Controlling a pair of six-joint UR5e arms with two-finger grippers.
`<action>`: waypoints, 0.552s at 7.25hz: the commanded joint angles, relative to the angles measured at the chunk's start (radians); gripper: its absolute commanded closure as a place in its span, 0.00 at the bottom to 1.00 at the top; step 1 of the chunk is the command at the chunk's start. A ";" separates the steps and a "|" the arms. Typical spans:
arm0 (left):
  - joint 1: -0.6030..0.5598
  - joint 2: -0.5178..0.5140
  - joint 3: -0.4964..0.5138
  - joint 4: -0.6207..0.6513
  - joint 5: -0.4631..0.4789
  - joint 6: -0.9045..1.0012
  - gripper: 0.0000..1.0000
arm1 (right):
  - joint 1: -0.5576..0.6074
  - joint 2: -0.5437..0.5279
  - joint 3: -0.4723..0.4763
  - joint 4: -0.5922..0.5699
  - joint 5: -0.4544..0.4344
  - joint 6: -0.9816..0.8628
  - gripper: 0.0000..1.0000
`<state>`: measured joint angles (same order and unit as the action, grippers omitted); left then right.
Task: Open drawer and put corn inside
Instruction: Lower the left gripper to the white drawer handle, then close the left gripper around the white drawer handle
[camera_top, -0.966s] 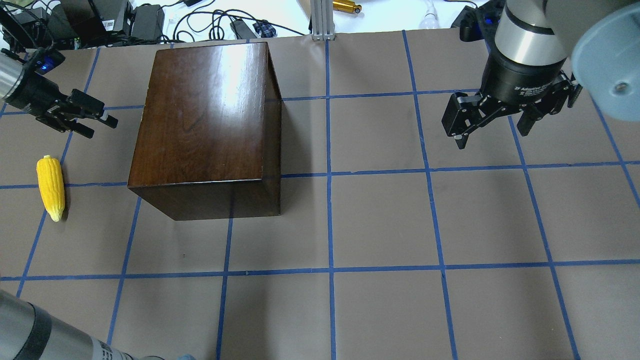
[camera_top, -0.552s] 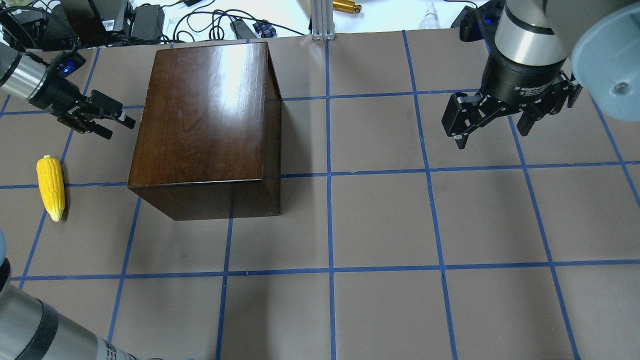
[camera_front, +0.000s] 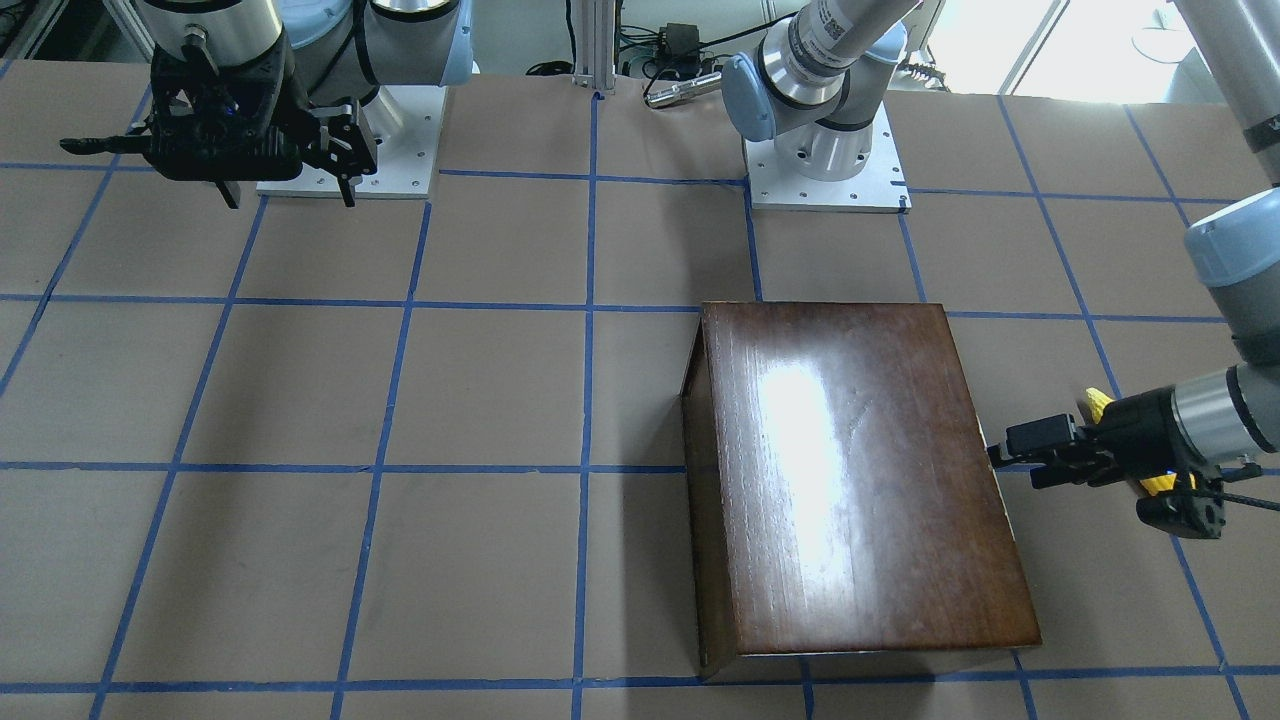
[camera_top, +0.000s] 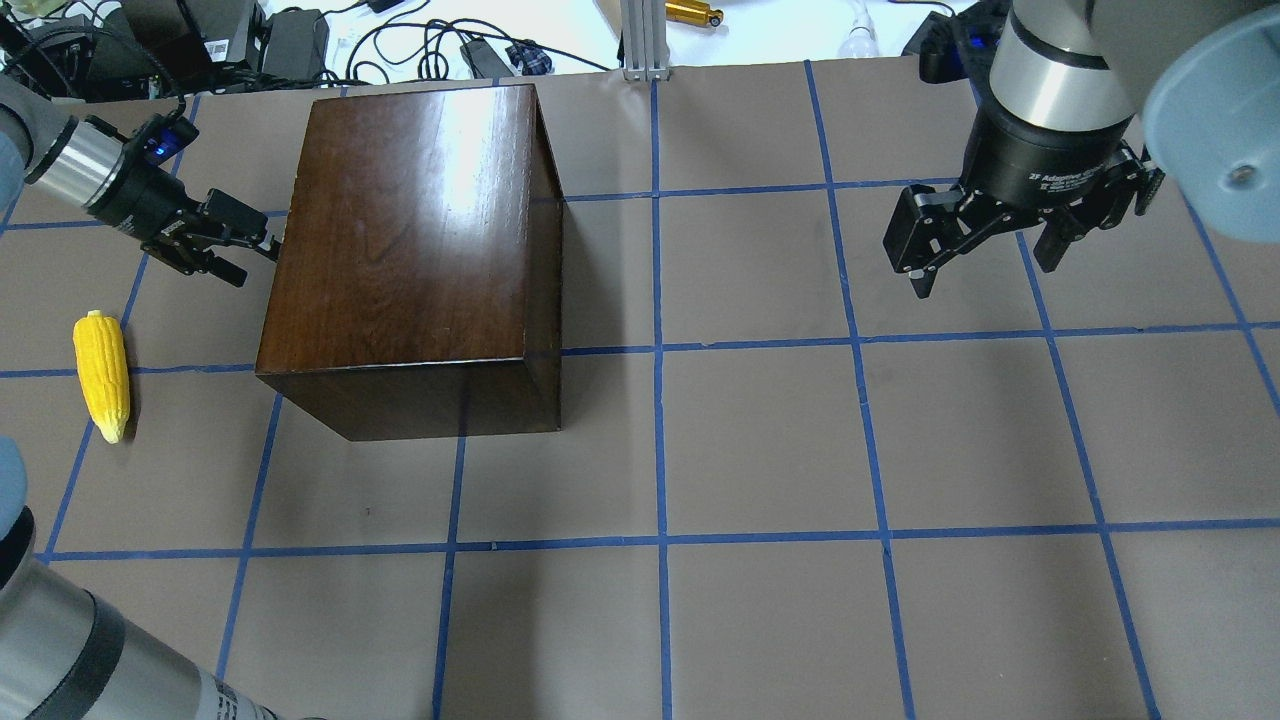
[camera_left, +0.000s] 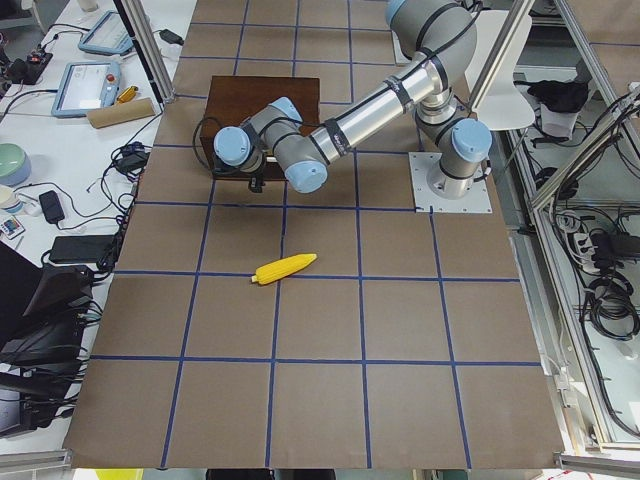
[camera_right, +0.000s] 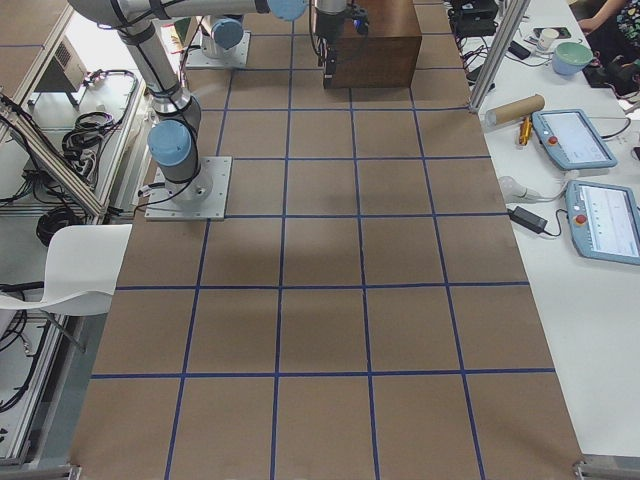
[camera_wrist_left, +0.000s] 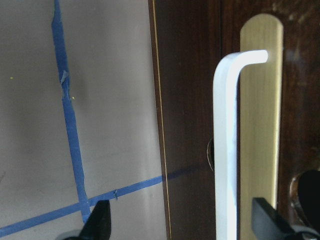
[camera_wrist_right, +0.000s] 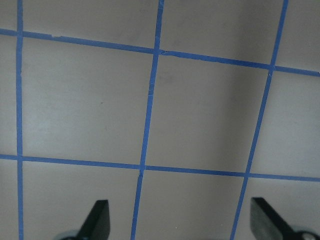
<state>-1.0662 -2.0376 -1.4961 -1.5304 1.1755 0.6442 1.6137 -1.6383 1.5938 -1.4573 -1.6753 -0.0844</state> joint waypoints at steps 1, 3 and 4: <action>-0.006 -0.009 -0.004 0.003 0.001 0.002 0.00 | 0.000 0.000 0.000 0.000 -0.001 0.000 0.00; -0.006 -0.022 -0.004 0.003 0.003 0.006 0.00 | 0.000 0.001 0.000 0.000 0.000 0.000 0.00; -0.006 -0.026 -0.004 0.003 0.003 0.008 0.00 | 0.000 0.002 0.000 0.000 -0.001 0.000 0.00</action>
<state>-1.0720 -2.0576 -1.5001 -1.5279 1.1775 0.6499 1.6138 -1.6375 1.5938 -1.4573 -1.6756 -0.0844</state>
